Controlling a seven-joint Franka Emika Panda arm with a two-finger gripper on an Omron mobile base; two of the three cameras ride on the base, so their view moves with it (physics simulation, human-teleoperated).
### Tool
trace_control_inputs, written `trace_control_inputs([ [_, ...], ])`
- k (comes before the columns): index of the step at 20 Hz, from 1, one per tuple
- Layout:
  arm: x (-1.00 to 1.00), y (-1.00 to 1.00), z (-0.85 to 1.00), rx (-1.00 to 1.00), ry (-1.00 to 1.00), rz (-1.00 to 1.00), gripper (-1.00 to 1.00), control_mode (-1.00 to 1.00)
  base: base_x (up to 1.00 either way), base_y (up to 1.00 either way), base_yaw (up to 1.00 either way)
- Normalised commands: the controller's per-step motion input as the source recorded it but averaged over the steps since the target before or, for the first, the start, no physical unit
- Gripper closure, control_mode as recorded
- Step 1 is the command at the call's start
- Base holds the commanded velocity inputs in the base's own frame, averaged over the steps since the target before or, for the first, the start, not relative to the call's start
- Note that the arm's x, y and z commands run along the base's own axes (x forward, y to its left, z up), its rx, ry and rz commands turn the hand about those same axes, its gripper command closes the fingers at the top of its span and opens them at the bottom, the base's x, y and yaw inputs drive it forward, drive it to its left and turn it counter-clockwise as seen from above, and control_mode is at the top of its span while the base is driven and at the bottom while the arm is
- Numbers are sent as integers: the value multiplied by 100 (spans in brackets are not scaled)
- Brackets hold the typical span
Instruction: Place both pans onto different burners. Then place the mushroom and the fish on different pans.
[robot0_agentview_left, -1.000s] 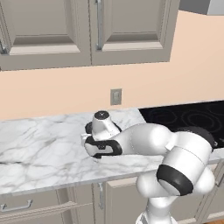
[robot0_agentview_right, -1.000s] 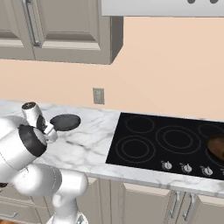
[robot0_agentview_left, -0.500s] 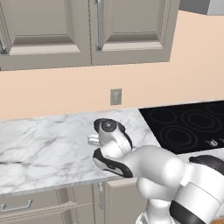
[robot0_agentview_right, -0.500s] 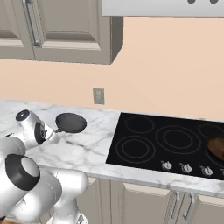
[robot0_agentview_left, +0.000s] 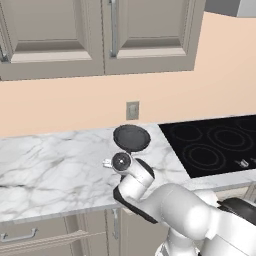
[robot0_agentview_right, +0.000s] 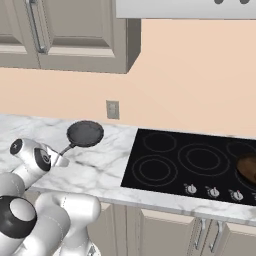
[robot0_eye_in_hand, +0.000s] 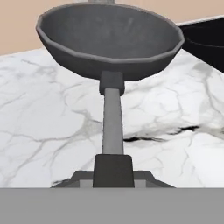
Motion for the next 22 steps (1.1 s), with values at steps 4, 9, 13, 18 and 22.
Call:
trace_control_inputs([
  [4, 2, -18, 31, 0, 1, -14, 100, -100, 0, 0, 0],
  [9, 0, -40, 8, -3, 1, -12, 100, -100, 0, 0, 0],
  [13, 0, -38, 0, -10, 0, -11, 100, -100, 0, 0, 0],
  [18, 0, -38, 0, -6, 0, -19, 100, -100, 0, 0, 0],
  [22, 0, -32, 0, -1, 3, -16, 100, -100, 0, 0, 0],
])
